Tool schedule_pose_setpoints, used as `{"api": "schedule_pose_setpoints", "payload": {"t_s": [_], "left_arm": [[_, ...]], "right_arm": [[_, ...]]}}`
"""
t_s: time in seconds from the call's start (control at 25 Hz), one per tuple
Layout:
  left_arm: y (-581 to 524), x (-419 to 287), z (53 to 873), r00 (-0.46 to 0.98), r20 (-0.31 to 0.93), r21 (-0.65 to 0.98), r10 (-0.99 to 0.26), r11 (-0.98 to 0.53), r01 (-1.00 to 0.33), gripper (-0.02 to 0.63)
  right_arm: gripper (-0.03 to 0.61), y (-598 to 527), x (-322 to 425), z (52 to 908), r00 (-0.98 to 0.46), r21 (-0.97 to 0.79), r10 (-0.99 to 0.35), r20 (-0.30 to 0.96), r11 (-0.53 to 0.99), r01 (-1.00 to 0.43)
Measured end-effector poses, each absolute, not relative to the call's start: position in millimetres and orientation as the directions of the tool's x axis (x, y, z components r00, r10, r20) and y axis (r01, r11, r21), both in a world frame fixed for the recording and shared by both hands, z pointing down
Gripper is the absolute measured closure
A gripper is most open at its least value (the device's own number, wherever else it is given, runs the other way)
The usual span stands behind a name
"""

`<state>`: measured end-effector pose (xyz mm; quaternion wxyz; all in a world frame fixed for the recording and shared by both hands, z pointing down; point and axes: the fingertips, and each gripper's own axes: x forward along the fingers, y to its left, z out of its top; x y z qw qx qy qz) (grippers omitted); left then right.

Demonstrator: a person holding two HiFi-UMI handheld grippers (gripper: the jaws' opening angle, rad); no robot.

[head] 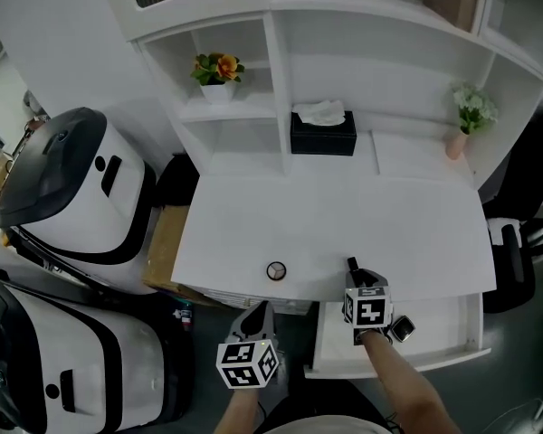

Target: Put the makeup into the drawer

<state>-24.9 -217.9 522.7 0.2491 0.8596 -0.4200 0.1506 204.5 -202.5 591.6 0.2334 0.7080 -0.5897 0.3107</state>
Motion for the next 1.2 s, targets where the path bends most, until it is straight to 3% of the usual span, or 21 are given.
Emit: {"api": "schedule_pose_setpoints", "payload": {"t_s": [0.68, 1.2], "left_arm": [[-183.9, -41.1, 511.9, 0.625, 0.432, 0.308, -0.650, -0.546, -0.779, 0.611], [-160.1, -70.2, 517.8, 0.593, 0.446, 0.301, -0.670, -0.512, -0.805, 0.611]], "right_arm": [[0.479, -128.2, 171.4, 548.5, -0.029, -0.108, -0.794, 0.607, -0.047, -0.993], [0.479, -94.7, 146.6, 593.4, -0.121, -0.081, -0.720, 0.683, 0.090, -0.993]]}}
